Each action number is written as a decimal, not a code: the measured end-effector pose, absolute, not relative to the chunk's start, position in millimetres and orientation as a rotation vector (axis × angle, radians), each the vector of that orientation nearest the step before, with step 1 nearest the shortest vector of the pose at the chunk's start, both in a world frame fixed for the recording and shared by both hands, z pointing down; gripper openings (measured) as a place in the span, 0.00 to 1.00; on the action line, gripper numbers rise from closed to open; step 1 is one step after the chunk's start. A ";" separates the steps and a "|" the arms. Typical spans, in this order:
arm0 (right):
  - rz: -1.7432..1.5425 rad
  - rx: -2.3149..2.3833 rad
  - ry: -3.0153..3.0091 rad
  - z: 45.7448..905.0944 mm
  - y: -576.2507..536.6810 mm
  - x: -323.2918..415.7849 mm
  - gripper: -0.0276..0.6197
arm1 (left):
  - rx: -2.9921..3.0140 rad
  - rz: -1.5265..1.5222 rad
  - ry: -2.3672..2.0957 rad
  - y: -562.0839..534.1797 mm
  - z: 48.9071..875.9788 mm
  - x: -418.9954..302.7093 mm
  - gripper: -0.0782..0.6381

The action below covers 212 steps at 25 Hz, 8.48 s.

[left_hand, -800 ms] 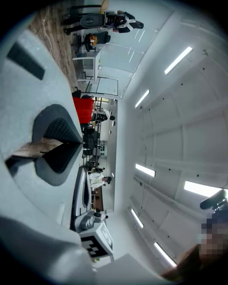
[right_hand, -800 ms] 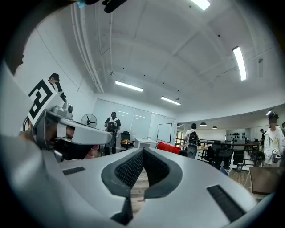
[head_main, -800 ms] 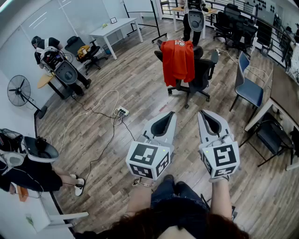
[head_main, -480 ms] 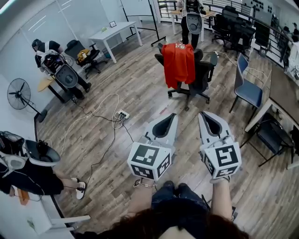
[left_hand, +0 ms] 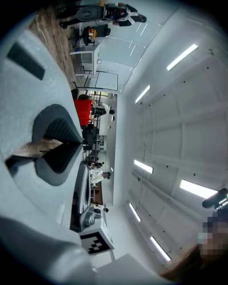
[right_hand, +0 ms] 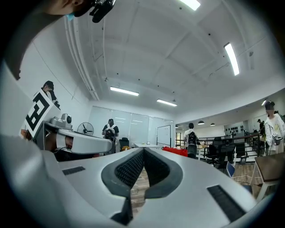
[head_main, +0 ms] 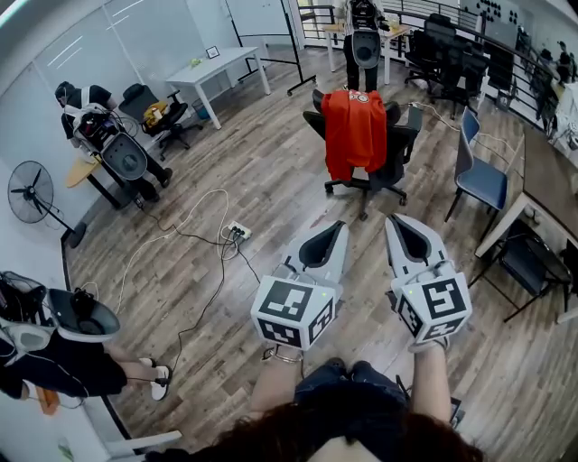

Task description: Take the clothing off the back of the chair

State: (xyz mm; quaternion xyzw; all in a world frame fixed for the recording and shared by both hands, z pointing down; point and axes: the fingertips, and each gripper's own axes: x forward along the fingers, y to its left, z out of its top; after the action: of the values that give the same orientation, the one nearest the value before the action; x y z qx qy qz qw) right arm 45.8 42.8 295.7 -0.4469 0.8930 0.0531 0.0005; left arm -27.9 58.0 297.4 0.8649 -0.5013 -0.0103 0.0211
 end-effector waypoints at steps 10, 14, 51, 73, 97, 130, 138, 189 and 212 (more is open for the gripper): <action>0.137 -1.482 2.741 293.1 8.4 12.0 0.04 | 2.686 -0.057 -1.482 19.8 301.6 -71.0 0.13; 0.122 -1.523 2.724 295.9 -11.8 12.9 0.04 | 2.700 -0.066 -1.450 0.3 301.2 -73.0 0.13; 0.043 -1.389 2.772 316.1 -265.3 56.6 0.21 | 2.601 -0.089 -1.464 -254.5 319.3 -50.1 0.25; -0.118 -1.482 2.774 358.9 -371.0 56.6 0.46 | 2.502 -0.087 -1.314 -375.9 361.7 -79.4 0.51; -0.413 -1.456 2.854 421.2 -445.4 22.4 0.57 | 2.386 -0.036 -0.911 -459.1 421.7 -57.2 0.68; -0.100 -1.389 2.949 366.2 -412.1 -5.1 0.16 | 2.651 0.020 -0.848 -415.2 355.9 -35.8 0.25; 0.012 -1.384 2.932 336.2 -385.2 -3.4 0.16 | 2.715 0.000 -0.851 -387.8 325.3 -33.7 0.25; 0.152 -1.255 2.910 283.5 -189.0 42.8 0.16 | 2.786 -0.079 -0.930 -191.1 271.8 14.6 0.25; 0.124 -1.386 2.876 289.7 -95.2 -6.5 0.16 | 2.819 -0.055 -0.842 -97.9 280.4 -40.8 0.25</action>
State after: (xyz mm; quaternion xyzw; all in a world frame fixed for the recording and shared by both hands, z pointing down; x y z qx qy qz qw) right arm -6.5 -95.2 289.7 -0.4336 0.8999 0.0387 -0.0267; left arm -40.8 -97.9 280.4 0.9533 -0.2847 -0.0186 0.0992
